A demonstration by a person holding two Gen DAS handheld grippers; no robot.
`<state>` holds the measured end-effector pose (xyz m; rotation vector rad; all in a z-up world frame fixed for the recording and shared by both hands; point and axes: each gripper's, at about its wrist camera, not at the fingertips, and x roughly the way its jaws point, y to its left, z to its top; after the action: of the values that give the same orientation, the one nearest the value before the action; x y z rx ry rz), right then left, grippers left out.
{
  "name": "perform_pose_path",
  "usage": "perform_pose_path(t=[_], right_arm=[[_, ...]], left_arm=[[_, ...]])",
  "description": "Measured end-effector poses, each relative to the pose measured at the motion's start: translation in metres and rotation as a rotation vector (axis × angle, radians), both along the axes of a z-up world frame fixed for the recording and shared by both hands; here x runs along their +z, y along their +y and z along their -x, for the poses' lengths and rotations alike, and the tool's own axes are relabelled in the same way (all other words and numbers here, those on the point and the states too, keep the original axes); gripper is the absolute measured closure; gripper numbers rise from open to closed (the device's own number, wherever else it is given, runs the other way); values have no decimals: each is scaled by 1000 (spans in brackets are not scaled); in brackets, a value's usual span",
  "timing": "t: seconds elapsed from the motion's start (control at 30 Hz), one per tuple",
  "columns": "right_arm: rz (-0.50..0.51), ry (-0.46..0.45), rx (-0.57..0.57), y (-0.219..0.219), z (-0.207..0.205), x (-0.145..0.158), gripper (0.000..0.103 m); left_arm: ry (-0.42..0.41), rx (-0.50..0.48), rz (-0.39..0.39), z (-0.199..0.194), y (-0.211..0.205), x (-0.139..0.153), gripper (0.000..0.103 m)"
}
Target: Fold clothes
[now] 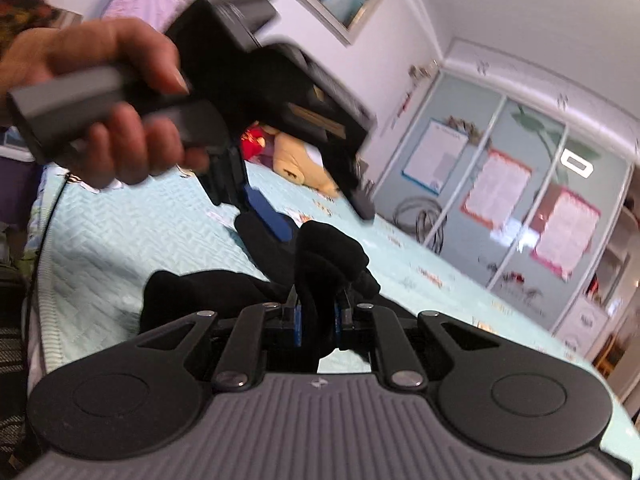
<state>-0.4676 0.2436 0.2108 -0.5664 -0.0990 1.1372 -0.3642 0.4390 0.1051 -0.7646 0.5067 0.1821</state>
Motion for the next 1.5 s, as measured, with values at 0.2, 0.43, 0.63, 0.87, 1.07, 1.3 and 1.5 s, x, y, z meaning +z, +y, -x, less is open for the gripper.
perform_pose_path(t=[0.2, 0.43, 0.63, 0.87, 1.07, 1.3, 1.5], right_arm=[[1, 9, 19, 0, 2, 13, 82], [-161, 455, -154, -26, -55, 46, 41], [-100, 660, -330, -45, -97, 25, 42], [4, 731, -454, -75, -103, -9, 42], [66, 721, -463, -95, -91, -21, 42], [98, 710, -437, -111, -74, -22, 41], [106, 719, -448, -114, -74, -26, 41]], left_arm=[[-10, 27, 73, 17, 19, -12, 93], [-270, 459, 65, 149, 68, 43, 93], [-149, 714, 81, 221, 77, 22, 93], [-67, 738, 265, 247, 83, -53, 85], [-261, 797, 130, 275, 63, -29, 47], [-94, 635, -179, 230, 49, -10, 33], [62, 482, -38, 169, 114, -41, 37]])
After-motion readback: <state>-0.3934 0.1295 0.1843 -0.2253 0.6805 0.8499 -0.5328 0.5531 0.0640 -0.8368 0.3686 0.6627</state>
